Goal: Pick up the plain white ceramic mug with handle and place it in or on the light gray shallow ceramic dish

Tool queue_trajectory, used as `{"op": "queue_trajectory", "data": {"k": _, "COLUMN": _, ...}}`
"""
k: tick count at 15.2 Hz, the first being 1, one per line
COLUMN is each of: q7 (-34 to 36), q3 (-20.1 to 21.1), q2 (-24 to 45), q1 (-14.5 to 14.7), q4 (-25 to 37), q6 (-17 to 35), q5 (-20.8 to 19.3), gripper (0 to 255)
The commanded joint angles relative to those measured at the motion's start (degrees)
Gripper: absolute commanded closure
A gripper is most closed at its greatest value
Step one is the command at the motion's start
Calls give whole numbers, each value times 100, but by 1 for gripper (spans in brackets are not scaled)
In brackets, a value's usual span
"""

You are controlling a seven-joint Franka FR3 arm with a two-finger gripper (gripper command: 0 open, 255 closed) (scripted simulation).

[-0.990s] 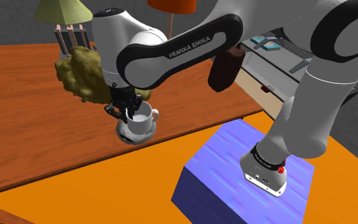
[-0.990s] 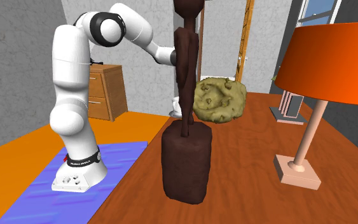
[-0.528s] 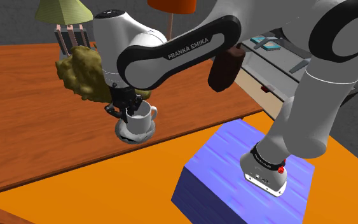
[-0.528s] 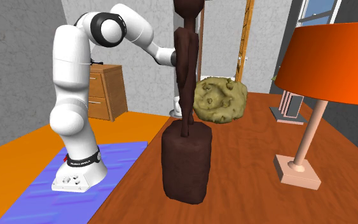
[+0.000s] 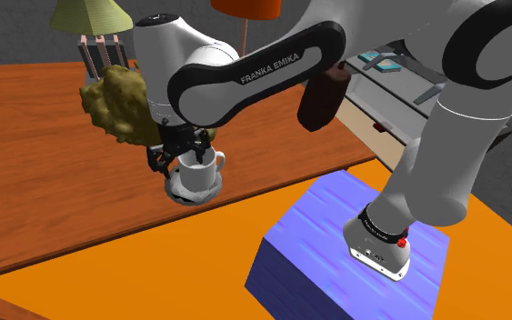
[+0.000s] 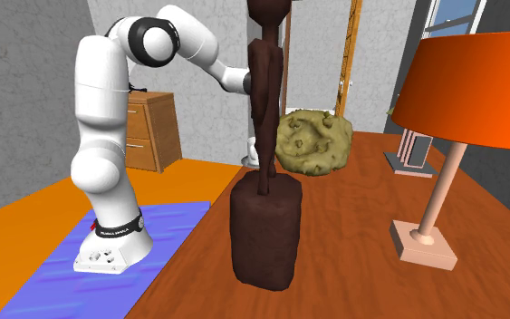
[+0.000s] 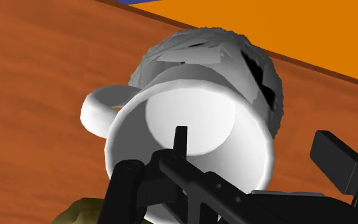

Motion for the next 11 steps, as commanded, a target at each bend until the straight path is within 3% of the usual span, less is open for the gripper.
{"op": "queue_trajectory", "data": {"k": 1, "q7": -18, "q3": 10, "q2": -82, "q1": -7, "q4": 190, "q6": -269, "q5": 33, "gripper": 0}}
{"op": "queue_trajectory", "data": {"k": 3, "q7": -41, "q3": 18, "q2": -167, "q1": -16, "q4": 431, "q6": -590, "q5": 68, "gripper": 0}}
{"op": "queue_trajectory", "data": {"k": 11, "q7": -41, "q3": 18, "q2": -168, "q1": -16, "q4": 430, "q6": -589, "q5": 68, "gripper": 0}}
